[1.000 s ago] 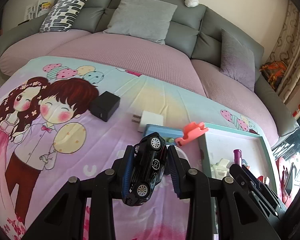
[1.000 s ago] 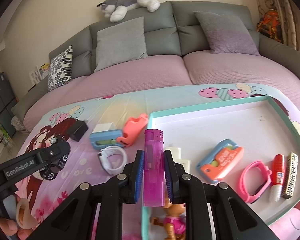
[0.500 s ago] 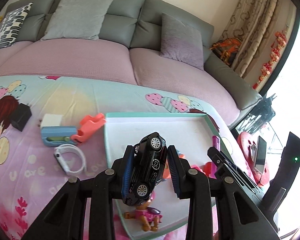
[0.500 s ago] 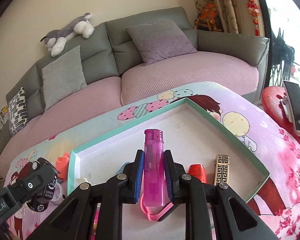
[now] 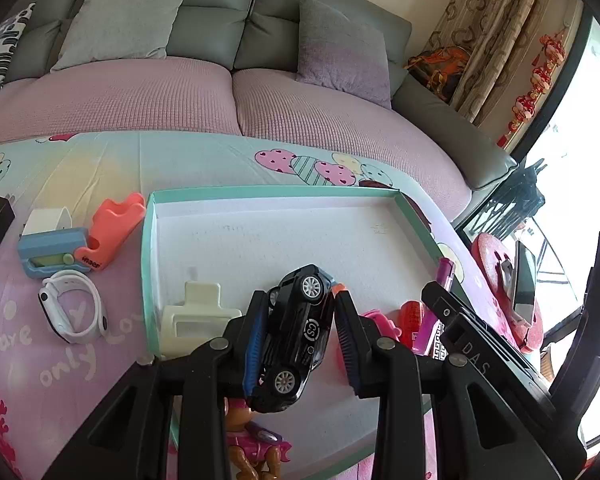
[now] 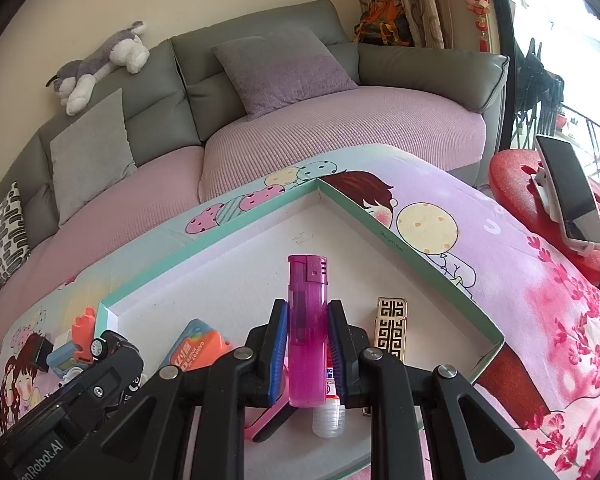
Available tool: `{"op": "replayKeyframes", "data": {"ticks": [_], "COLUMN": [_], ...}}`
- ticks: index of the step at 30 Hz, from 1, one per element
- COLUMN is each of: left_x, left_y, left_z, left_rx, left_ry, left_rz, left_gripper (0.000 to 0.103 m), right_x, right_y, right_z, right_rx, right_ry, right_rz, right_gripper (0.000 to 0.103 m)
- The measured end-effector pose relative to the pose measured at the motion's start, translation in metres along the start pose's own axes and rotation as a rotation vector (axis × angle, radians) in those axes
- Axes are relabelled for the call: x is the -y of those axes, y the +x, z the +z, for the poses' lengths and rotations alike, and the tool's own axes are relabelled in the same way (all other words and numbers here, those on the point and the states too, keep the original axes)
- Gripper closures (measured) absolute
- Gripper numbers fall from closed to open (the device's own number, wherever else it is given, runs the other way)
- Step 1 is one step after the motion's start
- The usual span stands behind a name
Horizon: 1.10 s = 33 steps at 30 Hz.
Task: Organize rigid objects
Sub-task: 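Carry the toy car and lighter over the tray and open both tools, then withdraw both tools from the tray back toward the remaining items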
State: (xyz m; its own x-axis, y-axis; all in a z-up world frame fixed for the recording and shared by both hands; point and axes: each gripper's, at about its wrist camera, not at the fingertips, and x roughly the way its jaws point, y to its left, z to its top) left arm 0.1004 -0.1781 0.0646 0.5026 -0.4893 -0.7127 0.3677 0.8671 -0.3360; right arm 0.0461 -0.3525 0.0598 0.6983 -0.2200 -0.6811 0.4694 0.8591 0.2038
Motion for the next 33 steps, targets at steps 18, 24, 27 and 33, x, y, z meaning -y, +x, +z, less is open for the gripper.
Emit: {"op": "replayKeyframes", "data": {"ticks": [18,24,27,33], "left_x": [-0.025,-0.061,-0.089,-0.129], "left_y": [-0.026,-0.04,-0.045,-0.051], "left_z": [0.005,0.006,0.004,-0.005], "left_rx": [0.059,0.102,0.101,0.093], "left_ry": [-0.018,-0.071,-0.141,-0.294], "left_rz": [0.084,0.217,0.287,0.356], "left_gripper": [0.03,0.02,0.014,0.014], "right_x": [-0.008,-0.015,-0.022,-0.038], "right_y": [0.01,0.01,0.011,0.01], "right_z": [-0.006,-0.008,-0.01,-0.014], "right_rx": [-0.05,-0.051,-0.059,-0.057], "right_ry": [-0.028,-0.033,-0.045,-0.092], "right_rz": [0.018,0.036,0.064,0.108], "right_gripper": [0.058,0.041,0.037,0.02]}}
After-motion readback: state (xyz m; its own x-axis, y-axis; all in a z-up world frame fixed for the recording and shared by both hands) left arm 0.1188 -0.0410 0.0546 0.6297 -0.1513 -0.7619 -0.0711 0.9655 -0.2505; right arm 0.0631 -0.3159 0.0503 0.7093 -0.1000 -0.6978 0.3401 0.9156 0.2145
